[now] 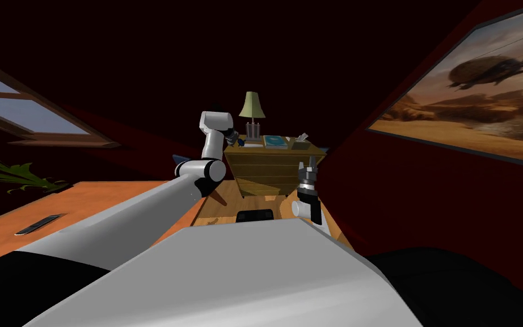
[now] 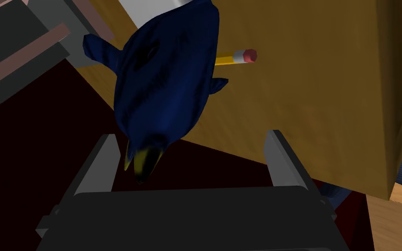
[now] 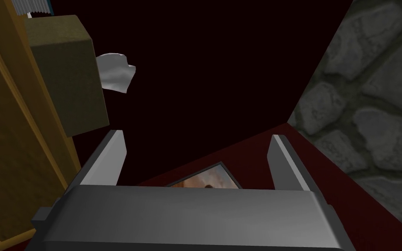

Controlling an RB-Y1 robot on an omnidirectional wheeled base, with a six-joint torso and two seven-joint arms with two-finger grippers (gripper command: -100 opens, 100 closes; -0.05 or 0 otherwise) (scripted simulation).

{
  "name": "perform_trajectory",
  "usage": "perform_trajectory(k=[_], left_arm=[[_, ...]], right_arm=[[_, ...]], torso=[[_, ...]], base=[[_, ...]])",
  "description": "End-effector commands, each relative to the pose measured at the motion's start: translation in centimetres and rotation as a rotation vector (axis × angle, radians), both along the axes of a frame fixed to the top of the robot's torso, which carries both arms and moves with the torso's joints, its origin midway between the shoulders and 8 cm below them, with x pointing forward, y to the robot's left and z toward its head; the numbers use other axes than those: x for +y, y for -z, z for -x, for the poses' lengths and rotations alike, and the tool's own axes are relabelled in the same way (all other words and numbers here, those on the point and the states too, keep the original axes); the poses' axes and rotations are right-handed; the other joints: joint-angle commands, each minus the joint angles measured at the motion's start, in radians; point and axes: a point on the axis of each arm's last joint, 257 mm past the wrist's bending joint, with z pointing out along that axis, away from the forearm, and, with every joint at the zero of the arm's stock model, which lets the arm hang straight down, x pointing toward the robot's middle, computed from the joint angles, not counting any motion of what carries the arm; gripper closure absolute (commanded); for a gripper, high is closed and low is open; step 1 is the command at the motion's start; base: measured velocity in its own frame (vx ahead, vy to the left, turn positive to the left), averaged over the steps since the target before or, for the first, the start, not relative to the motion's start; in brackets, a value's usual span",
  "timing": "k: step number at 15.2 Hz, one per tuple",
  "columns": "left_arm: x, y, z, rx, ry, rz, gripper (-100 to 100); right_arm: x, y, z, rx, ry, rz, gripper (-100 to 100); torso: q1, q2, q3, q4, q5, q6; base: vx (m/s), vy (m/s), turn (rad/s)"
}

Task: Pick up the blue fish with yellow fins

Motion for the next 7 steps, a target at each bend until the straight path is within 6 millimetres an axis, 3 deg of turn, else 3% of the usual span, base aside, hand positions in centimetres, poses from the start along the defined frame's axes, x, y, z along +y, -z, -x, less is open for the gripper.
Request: perform_trajectory(k=[1,5,7], left_arm=[[0.0,0.0,0.0,0.000,0.000,0.000,100],[-0.1,-1.4,-0.4,-0.033,0.001,0.000,100],[-0.1,-1.4,-0.3,-0.027,0.002,0.001,100]], right_arm=[[0.0,0.0,0.0,0.000,0.000,0.000,0],[0.0,0.0,0.0,0.000,0.000,0.000,0],[0.0,0.0,0.0,0.000,0.000,0.000,0]], torso=[[0.000,0.000,0.000,0.000,0.000,0.000],[0.003,0.005,-0.001,-0.007,0.003,-0.004],[0.004,0.008,0.000,-0.007,0.003,-0.005]], base=[[0.014,0.002,-0.002],[0.018,-0.001,-0.018],[-0.034,-0.006,0.038]])
